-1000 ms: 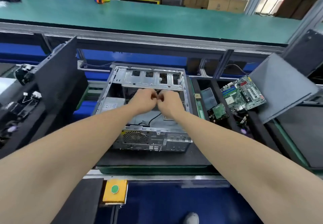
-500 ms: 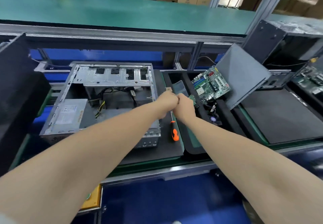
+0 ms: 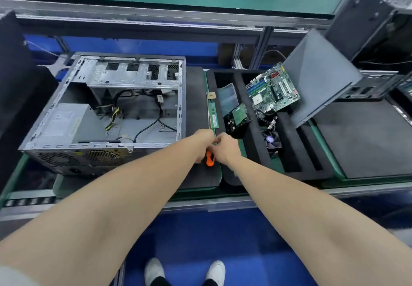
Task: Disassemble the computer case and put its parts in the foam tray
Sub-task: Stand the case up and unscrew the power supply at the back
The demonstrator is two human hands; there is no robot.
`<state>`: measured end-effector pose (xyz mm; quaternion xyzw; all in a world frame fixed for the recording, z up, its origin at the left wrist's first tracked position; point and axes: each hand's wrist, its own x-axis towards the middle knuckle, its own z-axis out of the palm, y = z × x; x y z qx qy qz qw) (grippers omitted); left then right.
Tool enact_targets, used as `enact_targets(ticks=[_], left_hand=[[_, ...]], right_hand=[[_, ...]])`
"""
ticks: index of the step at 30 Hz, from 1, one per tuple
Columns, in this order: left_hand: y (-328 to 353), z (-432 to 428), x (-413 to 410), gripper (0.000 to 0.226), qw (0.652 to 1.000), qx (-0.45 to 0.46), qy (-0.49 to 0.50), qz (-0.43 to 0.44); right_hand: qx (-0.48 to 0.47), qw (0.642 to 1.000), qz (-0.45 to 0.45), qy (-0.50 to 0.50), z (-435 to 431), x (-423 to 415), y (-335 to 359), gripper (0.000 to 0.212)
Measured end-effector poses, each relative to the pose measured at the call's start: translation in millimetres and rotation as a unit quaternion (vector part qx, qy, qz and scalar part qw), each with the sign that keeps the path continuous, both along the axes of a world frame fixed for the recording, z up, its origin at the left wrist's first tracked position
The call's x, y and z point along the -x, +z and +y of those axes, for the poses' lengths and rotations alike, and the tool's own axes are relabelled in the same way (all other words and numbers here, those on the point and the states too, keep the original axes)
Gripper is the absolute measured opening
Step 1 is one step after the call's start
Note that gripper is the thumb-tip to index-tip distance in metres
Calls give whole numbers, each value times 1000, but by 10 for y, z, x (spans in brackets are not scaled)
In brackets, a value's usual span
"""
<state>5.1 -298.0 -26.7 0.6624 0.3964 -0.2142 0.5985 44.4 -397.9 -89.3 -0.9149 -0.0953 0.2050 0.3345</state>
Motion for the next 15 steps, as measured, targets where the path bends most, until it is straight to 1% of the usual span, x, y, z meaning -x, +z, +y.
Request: enact_targets(ticks=[2, 4, 5, 7, 9, 12, 15], left_hand=[[-19, -34, 3, 38, 1000, 2, 1, 5], [-30, -71, 23, 31, 998, 12, 70, -2], [-42, -87, 35, 26, 994, 14, 113, 1], [-56, -109, 77, 18, 989, 30, 147, -6], [-8, -170, 77, 12, 990, 40, 131, -24], [213, -248, 80, 15, 993, 32, 87, -77], [457, -201, 54, 18, 992, -40, 34, -112]], right_hand=[[-8, 1000, 17, -4, 19, -4, -18, 32], [-13, 999, 41, 1, 47, -2, 7, 29], [-19, 999, 48, 6, 63, 9, 37, 23], [-27, 998, 47, 25, 83, 27, 102, 1], [-41, 998, 50, 25, 101, 47, 184, 8], [-67, 996, 58, 18, 106, 44, 355, 22], [-123, 991, 53, -19, 117, 0, 578, 17]])
